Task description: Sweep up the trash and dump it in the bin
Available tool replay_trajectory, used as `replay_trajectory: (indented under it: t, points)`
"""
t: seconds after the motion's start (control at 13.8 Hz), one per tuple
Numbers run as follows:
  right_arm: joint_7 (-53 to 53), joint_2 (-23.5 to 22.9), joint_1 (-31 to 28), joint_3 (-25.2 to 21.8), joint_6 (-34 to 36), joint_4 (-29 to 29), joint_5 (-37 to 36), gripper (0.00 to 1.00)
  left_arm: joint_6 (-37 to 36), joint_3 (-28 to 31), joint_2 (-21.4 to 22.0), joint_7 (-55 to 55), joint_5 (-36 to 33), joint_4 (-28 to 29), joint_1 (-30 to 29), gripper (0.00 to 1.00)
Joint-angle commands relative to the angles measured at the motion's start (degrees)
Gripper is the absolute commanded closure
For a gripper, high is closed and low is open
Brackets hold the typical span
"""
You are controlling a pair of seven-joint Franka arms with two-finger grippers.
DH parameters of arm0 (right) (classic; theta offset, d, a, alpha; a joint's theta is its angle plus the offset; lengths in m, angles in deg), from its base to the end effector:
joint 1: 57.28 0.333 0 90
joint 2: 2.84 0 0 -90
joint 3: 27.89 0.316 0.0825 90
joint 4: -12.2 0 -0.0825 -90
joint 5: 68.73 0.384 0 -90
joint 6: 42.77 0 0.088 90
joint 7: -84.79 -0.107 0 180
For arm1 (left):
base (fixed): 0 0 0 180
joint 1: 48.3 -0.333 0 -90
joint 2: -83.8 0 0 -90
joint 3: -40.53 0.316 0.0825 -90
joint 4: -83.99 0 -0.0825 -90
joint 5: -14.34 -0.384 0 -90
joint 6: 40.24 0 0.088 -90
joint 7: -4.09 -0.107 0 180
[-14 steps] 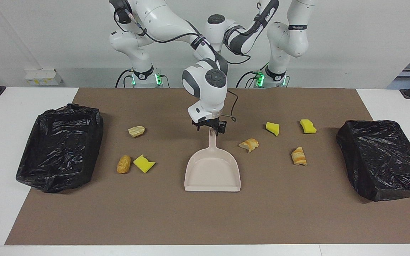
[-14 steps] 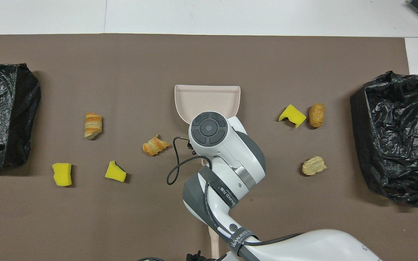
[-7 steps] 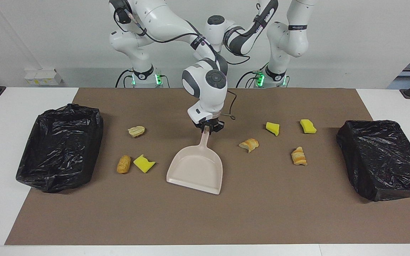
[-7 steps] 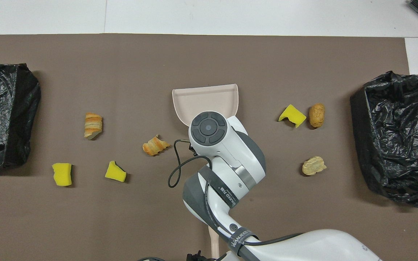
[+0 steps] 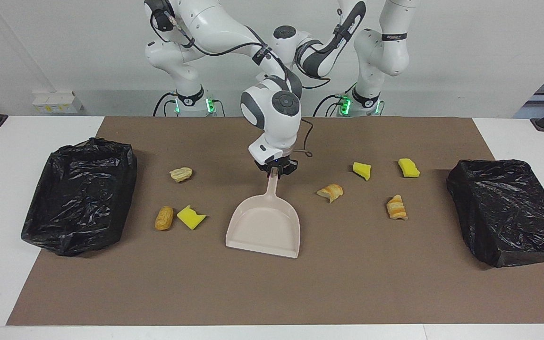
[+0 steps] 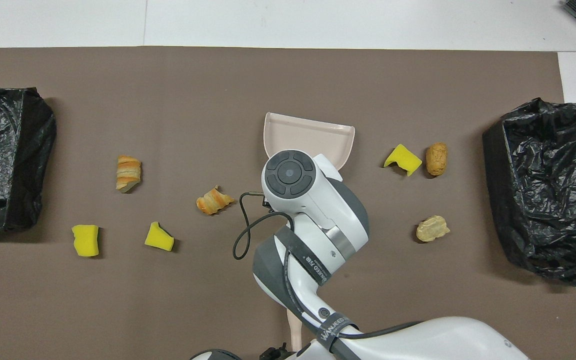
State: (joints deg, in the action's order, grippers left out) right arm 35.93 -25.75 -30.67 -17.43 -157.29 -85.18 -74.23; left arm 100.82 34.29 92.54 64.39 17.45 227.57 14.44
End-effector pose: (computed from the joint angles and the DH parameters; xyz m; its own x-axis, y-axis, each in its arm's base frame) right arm 0.5278 0.3777 0.3579 0.9835 -0.1735 -0.0519 -0.1692 -0.9825 0.0784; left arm 0.1665 -0.4321 0.3483 0.9935 -0.1087 0.0341 -0.1117 -0.9883 0.1041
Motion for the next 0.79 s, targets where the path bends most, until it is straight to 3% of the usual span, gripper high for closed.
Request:
replay_trajectory:
  t: [0.0,0.14,0.43,0.72]
  points:
    - [1.7,0.8,-0.7,0.3,1.2,0.3,-0.7,1.0,1.2,0.1,0.3,2.5,0.1,0.8,0.6,0.78]
    - [3.5,1.5,-0.8,0.3,1.4,0.1,-0.6,1.0,0.8,0.1,0.3,3.4,0.1,0.8,0.6,1.0]
    - [12.4,5.7,-3.3,0.3,1.6,-0.4,-0.2,1.0,-1.8,0.2,0.8,4.8,0.1,-0.5,0.4,1.0]
    - [35.9,9.7,-9.5,0.3,5.0,-0.8,0.1,1.0,-14.9,0.6,1.5,5.1,0.1,-6.8,-4.4,1.0]
